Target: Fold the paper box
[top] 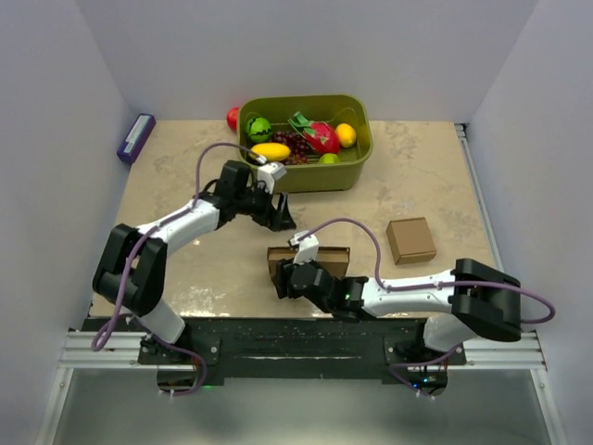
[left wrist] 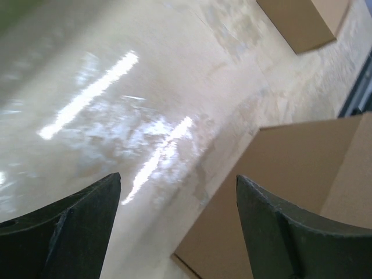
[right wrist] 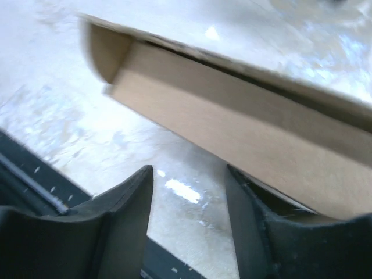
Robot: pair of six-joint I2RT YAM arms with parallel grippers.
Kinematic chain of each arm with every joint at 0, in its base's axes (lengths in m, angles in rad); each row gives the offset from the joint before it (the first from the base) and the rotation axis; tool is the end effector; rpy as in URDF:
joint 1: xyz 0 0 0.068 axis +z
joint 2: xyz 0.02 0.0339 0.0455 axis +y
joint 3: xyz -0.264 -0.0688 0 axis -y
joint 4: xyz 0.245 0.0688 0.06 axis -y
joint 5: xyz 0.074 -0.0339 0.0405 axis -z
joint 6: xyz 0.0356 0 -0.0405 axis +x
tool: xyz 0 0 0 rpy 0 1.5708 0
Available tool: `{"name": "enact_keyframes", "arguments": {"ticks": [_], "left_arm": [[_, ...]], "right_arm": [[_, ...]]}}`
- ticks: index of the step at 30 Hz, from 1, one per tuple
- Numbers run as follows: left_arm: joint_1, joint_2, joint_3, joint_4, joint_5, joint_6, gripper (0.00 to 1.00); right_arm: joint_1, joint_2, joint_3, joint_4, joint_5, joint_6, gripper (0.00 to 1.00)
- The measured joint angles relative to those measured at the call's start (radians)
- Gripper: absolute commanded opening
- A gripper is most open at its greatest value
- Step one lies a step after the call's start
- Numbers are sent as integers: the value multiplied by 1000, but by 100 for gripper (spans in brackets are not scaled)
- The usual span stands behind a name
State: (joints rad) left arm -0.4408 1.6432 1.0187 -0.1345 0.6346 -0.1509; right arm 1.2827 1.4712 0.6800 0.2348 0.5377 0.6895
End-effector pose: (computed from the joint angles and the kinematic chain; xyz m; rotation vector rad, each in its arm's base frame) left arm 0.3052 -0.1673 0.2116 0.6665 2.2736 -1.0309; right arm 0.1020 0.2800 0.1889 -0.3036 2.0840 0.6480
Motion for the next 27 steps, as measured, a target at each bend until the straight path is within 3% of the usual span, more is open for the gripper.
{"name": "enact_keyframes", "arguments": {"ticks": [9,16,21,27], "left_arm": [[88,-188,49,10,-229,-33,86],[87,-349,53,-79,-381,-51,86],[87,-437,38,-180,-408,-81,90],[86,-625,-169,-194,-385,-217,90]], "right_arm": [[2,-113,66,-95,-163,-59,70],[-33,-196,296,-338,-203,-60,71],[-233,-219,435,-500,-243,-67,71],[-538,-336,338,-626,-289,-71,68]]}}
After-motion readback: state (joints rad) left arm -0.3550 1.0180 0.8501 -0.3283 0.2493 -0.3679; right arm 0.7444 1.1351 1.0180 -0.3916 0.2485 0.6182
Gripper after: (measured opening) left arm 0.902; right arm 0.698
